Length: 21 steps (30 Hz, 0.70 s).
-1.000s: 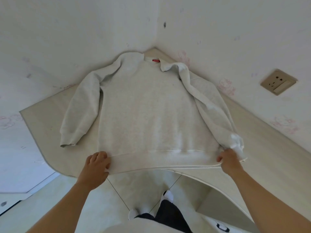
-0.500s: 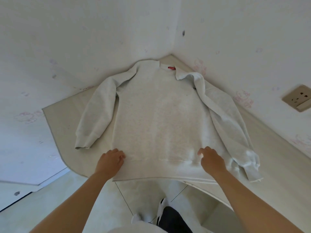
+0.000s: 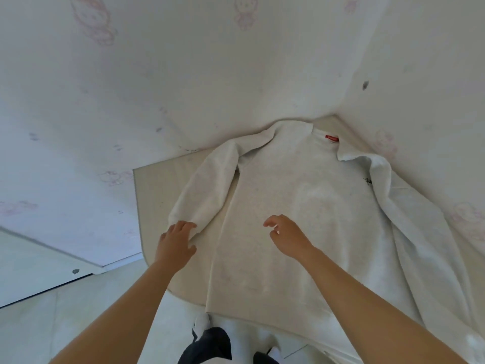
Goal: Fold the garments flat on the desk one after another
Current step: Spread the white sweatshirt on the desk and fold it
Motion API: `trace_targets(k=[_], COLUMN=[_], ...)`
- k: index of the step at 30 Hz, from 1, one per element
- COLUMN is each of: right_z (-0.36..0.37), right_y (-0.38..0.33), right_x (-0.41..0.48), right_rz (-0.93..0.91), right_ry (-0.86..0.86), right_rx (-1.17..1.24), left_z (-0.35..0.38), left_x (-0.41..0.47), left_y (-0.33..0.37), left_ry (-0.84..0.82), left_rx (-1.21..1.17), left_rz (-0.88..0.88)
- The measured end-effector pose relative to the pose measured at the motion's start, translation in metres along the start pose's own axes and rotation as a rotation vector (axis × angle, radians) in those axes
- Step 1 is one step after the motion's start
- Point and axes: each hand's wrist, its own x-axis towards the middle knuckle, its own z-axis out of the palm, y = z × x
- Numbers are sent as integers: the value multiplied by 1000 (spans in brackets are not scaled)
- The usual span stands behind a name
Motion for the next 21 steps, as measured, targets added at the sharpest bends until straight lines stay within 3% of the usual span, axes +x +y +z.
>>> trace_targets(k=[4, 7, 9, 13, 17, 21], right_z=[30, 49, 60, 76, 91, 91], right_y=[-37, -63, -81, -119, -160, -199], right_x=[32, 53, 73, 103, 118, 137], right_rz=[62, 144, 188, 273, 67, -121], right_ry=[-33, -77, -97, -122, -205, 78], right_rx=[138, 182, 196, 319, 238, 205], left_z=[8, 7, -3, -47, -92, -142], left_x=[21, 48, 76, 118, 138, 144], left_y=[-26, -47, -63, -69, -59, -32], left_ry=[-55, -54, -51, -189, -220, -318], left_rx=[213, 206, 4, -624, -963, -1356], left_rz=[65, 112, 92, -160, -206, -187])
